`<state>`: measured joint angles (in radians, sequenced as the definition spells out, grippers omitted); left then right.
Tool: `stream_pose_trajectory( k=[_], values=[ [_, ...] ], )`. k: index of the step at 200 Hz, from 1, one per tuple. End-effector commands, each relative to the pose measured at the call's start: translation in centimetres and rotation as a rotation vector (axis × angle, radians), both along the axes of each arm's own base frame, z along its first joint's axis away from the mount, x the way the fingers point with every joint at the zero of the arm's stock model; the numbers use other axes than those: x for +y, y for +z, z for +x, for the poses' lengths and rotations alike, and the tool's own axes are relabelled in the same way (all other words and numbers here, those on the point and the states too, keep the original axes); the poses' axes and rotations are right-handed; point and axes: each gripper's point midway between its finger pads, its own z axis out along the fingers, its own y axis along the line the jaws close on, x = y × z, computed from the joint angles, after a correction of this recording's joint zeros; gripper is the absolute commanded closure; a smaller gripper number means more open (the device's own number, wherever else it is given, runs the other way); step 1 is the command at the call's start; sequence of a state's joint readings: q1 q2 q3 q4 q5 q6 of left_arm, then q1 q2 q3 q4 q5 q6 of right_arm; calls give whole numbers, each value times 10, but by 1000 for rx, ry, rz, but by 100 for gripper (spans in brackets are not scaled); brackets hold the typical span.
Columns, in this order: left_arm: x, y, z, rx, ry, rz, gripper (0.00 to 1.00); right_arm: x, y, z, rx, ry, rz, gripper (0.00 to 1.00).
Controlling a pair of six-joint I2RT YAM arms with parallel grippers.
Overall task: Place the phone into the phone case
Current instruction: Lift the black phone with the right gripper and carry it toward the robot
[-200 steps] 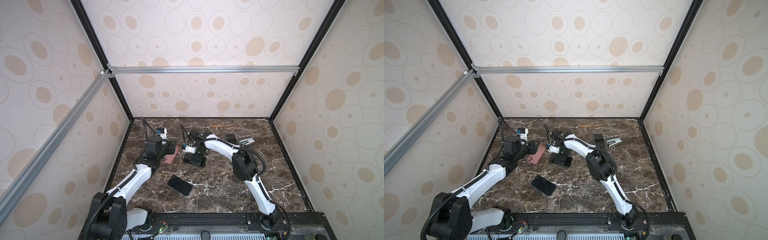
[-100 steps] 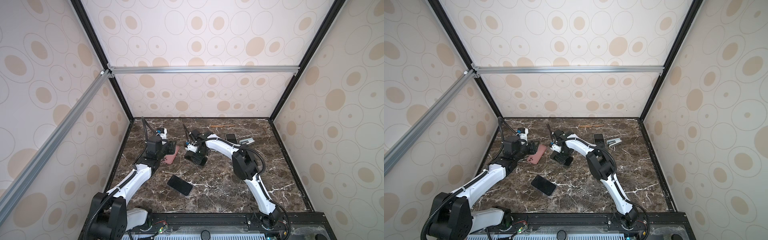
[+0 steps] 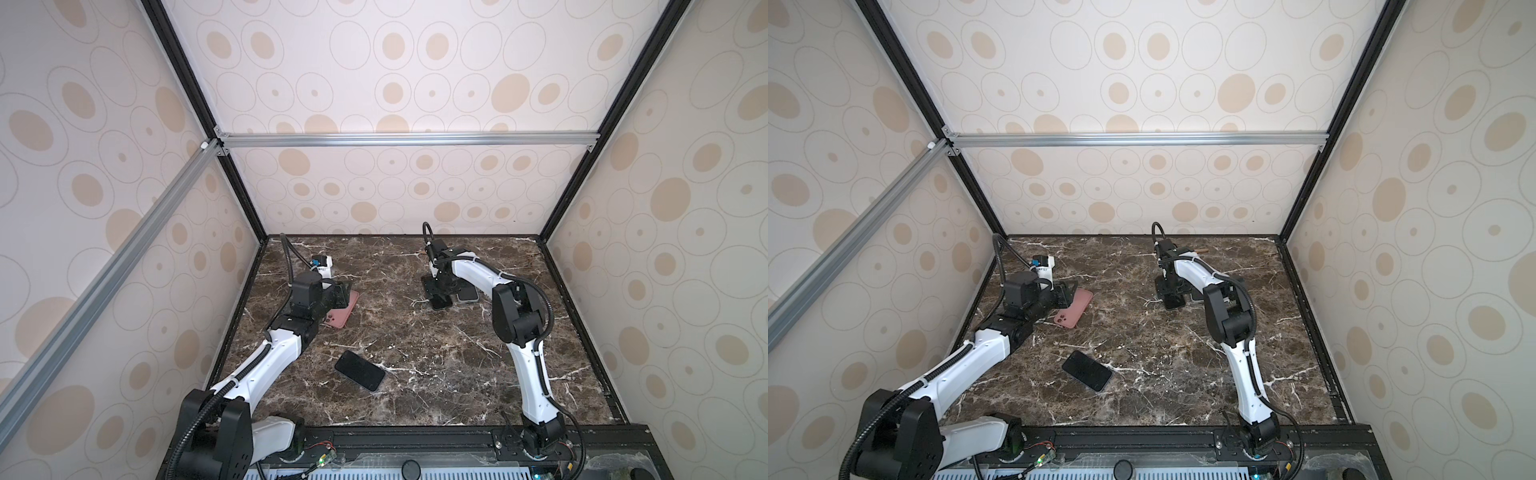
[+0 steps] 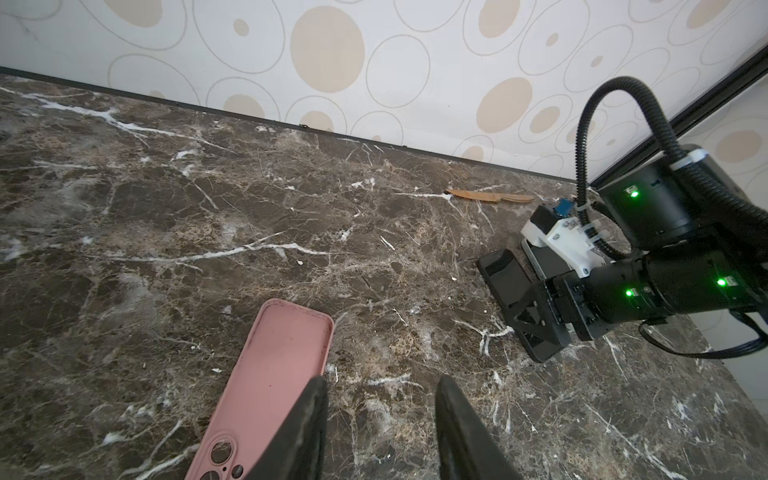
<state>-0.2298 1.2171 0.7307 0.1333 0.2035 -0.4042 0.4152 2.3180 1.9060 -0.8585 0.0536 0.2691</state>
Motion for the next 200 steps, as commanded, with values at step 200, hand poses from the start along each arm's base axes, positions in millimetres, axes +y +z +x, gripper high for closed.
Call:
stream_pose_trajectory(
  k=[200],
  values=[
    [35, 51, -26, -126, 126, 59, 56, 66, 143, -25, -350, 93, -41, 1]
  ],
)
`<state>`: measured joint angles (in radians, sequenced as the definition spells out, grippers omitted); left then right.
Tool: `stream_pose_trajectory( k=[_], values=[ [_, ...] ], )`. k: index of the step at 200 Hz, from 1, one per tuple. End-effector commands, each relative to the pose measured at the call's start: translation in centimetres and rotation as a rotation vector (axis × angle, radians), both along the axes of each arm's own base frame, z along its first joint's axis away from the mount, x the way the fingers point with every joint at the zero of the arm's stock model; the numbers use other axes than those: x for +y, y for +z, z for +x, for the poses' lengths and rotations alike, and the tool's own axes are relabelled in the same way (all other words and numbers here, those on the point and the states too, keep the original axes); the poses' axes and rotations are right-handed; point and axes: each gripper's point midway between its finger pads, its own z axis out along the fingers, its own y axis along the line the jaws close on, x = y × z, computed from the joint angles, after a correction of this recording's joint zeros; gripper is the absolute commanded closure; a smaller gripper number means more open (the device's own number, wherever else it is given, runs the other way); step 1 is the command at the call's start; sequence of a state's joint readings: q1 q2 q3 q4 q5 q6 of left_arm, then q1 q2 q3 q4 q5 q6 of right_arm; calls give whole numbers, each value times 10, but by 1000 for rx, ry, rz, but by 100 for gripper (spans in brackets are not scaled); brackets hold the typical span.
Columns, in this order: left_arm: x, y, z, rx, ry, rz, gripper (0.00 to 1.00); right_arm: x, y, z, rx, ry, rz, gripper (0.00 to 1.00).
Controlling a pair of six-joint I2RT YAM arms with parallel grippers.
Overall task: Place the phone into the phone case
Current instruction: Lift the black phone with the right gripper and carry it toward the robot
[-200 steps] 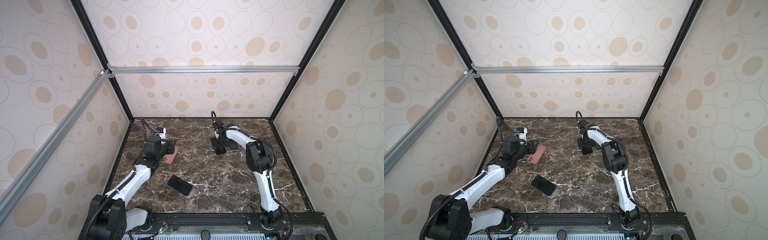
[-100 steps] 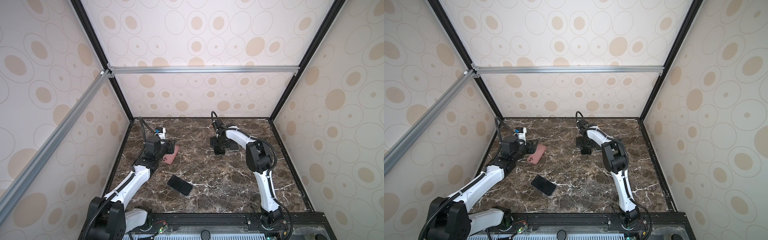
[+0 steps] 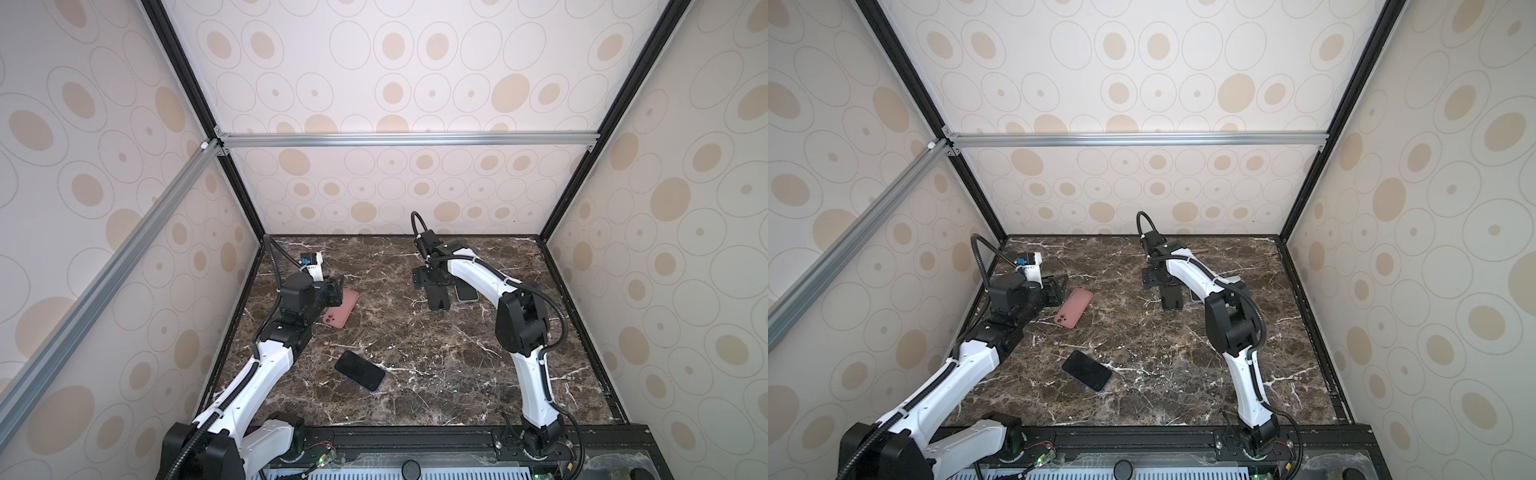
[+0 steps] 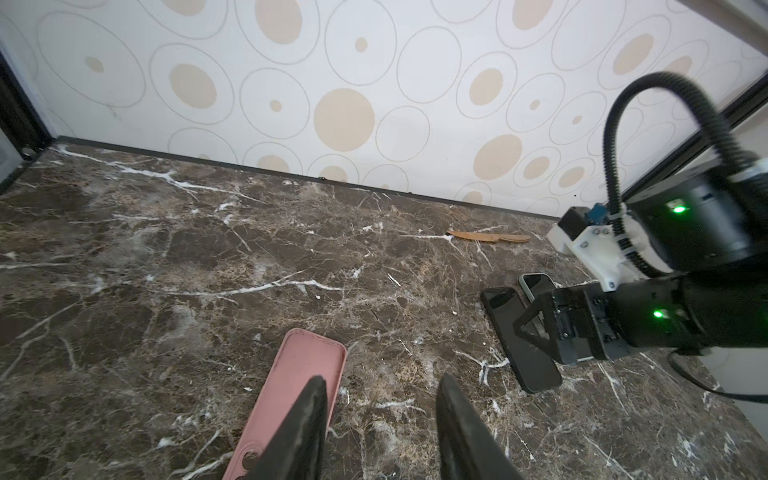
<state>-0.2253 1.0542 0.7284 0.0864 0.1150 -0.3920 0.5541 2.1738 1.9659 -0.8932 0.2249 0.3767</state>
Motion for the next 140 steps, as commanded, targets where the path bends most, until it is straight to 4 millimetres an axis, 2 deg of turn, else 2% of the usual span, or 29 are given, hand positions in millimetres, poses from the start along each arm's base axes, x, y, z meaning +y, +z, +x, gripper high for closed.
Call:
stream_pose_trajectory(
  k=[1, 15, 29, 49, 66, 91, 114, 140],
  values=[
    [14, 3, -11, 0, 48, 40, 56, 25, 53, -21, -126, 116, -19, 1],
    [20, -3, -23, 21, 62, 65, 56, 63, 61, -49, -159, 285, 22, 0],
    [29, -14, -37, 53, 84, 106, 56, 105, 60, -89, -164, 487, 58, 0],
    [44, -28, -58, 90, 124, 161, 56, 154, 47, -154, -134, 730, 81, 1],
    [54, -33, -73, 102, 161, 185, 56, 181, 28, -204, -91, 884, 90, 1],
    [69, -30, -90, 82, 227, 190, 56, 197, -6, -253, 9, 993, 108, 1],
    [79, -15, -98, 27, 279, 171, 56, 193, -38, -268, 98, 997, 53, 0],
    [83, -10, -103, -1, 302, 161, 56, 194, -59, -277, 150, 987, 19, 0]
  ],
)
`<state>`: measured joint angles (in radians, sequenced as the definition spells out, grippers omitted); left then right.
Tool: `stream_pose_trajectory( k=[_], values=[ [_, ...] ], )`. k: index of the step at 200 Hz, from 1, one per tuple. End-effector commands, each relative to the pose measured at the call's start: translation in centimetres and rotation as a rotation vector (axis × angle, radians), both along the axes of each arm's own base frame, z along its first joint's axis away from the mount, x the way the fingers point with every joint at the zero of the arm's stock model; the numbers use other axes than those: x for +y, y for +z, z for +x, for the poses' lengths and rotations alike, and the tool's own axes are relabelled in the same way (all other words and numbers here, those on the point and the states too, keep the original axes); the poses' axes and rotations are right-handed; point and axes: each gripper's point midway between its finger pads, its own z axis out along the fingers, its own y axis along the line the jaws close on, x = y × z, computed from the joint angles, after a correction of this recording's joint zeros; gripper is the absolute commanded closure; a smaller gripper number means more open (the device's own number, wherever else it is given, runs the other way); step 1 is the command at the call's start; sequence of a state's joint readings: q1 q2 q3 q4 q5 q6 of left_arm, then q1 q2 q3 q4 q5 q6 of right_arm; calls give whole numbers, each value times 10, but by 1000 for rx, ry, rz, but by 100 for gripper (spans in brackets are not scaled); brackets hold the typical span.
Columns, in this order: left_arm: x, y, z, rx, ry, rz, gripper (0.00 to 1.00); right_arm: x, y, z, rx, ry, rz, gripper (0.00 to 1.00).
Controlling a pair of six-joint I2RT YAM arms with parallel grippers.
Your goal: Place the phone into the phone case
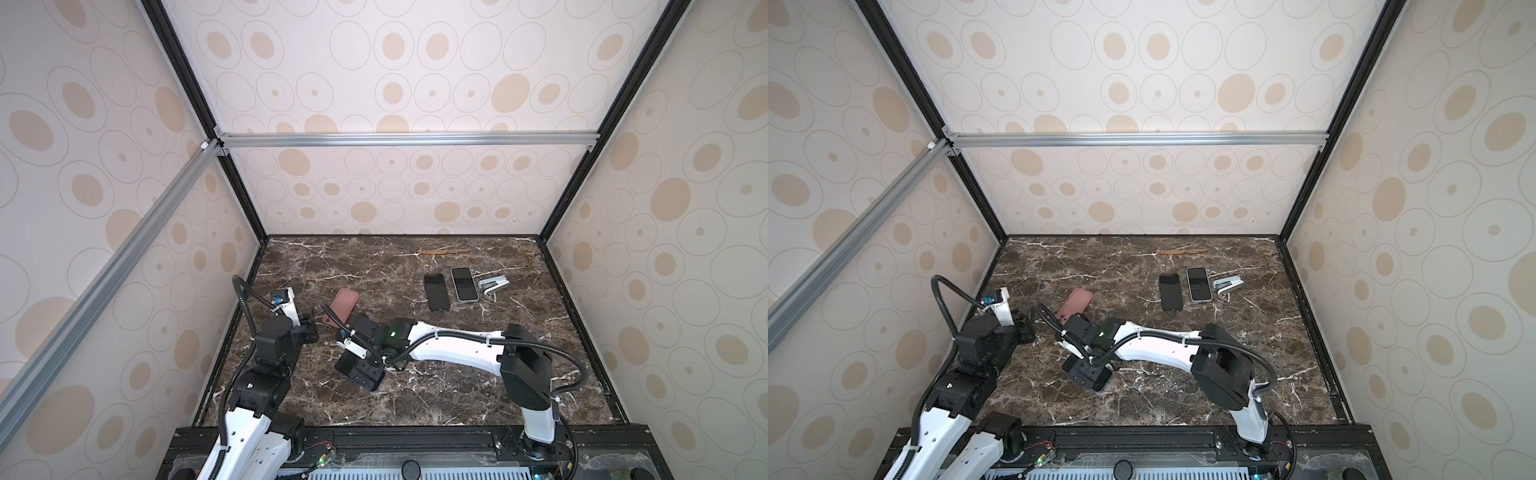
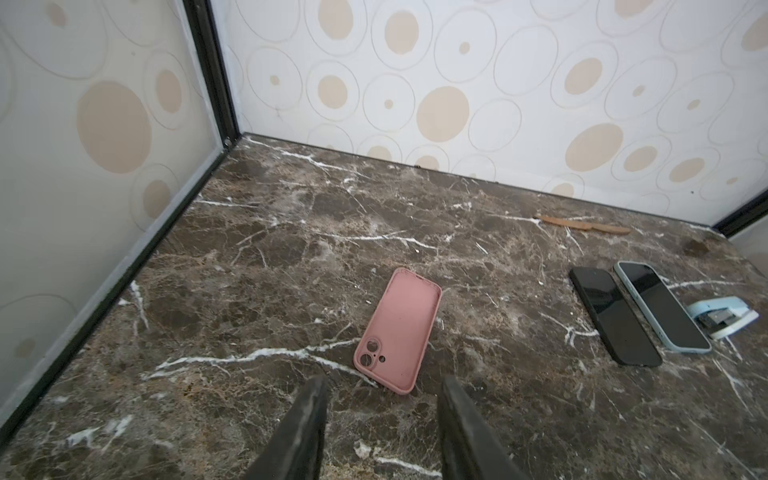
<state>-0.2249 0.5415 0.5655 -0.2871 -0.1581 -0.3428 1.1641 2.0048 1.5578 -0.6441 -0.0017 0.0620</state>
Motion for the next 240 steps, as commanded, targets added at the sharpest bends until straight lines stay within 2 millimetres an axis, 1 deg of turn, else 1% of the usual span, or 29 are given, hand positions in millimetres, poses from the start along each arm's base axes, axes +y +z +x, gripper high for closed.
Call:
stream_pose_trajectory(
  k=[1, 32, 61, 82, 118, 144, 177, 199, 220, 240],
  values=[
    [13, 0, -6, -1, 61, 21, 56, -2, -19, -8, 42, 5, -47, 0],
    [15, 3, -8, -13, 71, 23, 56, -6, -40, -8, 50, -45, -123, 0],
    [15, 1, -7, -16, 73, 26, 56, -9, -45, -11, 52, -47, -145, 1],
    [16, 0, -6, -13, 74, 32, 56, -16, -51, -12, 42, -44, -187, 2],
    [17, 0, -7, -19, 77, 33, 56, -22, -63, -20, 71, -42, -240, 8],
    [16, 0, -7, -21, 72, 29, 55, -19, -71, -25, 111, -47, -245, 14],
    [14, -2, -6, -10, 62, 27, 55, -22, -73, -20, 94, -76, -274, 20],
    [13, -2, -6, -9, 60, 26, 55, -26, -70, -18, 83, -99, -272, 30],
    [12, -5, -4, 0, 56, 27, 55, -27, -62, -16, 74, -115, -242, 40],
    [9, -8, -2, 18, 41, 25, 55, -28, -55, -14, 64, -126, -213, 43]
  ],
)
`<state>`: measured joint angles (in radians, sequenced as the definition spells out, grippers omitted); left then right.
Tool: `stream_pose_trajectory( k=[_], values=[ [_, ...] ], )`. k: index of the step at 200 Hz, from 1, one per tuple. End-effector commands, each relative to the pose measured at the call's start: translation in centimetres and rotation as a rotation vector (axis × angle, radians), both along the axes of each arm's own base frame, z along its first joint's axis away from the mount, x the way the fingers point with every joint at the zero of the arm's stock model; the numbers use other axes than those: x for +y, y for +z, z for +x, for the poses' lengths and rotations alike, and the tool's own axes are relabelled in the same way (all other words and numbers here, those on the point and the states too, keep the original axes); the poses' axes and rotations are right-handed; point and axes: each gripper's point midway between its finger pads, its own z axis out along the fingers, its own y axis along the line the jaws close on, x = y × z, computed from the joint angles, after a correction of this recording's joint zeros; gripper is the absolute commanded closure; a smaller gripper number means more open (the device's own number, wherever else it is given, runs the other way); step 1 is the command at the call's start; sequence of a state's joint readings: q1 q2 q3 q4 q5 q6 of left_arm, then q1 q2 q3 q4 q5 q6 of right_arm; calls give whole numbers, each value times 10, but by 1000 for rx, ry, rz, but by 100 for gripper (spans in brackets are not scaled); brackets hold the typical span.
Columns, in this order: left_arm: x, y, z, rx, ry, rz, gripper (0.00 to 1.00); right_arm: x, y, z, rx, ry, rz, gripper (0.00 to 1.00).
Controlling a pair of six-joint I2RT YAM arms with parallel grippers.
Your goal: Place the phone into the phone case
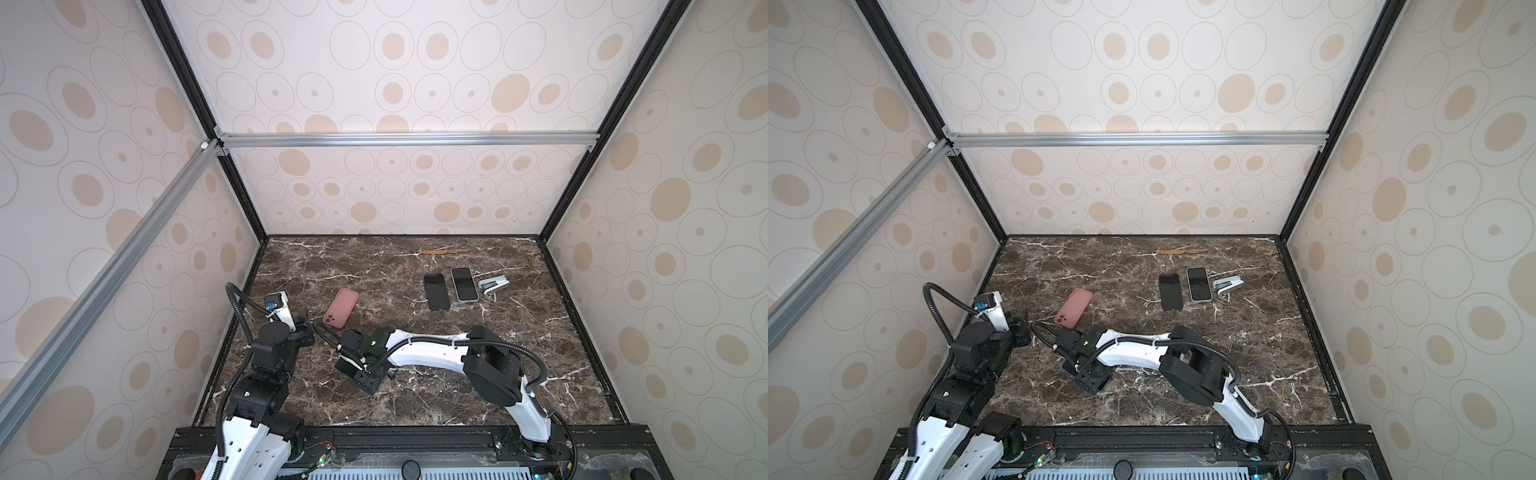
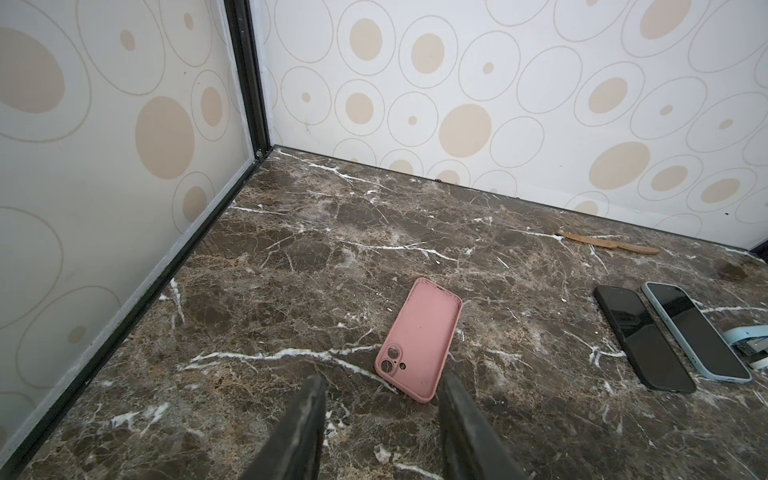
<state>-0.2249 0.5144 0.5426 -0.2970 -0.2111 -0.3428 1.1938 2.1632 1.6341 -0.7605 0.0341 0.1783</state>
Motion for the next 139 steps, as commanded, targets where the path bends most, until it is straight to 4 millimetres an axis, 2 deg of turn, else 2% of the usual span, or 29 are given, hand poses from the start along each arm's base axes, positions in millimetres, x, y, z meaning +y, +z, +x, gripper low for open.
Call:
stream_pose_trajectory(
  k=[1, 52, 109, 139],
  values=[
    [-1, -3, 3, 19, -10, 6, 55, -17, -1, -2, -11, -32, -32, 43],
    [-13, -14, 10, 72, -62, -6, 55, -23, 22, 15, -77, -62, 105, 49],
    [-58, -25, 23, 194, -259, -135, 54, -31, 38, 27, -164, -30, 232, 51],
    [-80, -29, 29, 253, -353, -199, 54, -37, 35, 31, -170, -35, 275, 51]
  ],
)
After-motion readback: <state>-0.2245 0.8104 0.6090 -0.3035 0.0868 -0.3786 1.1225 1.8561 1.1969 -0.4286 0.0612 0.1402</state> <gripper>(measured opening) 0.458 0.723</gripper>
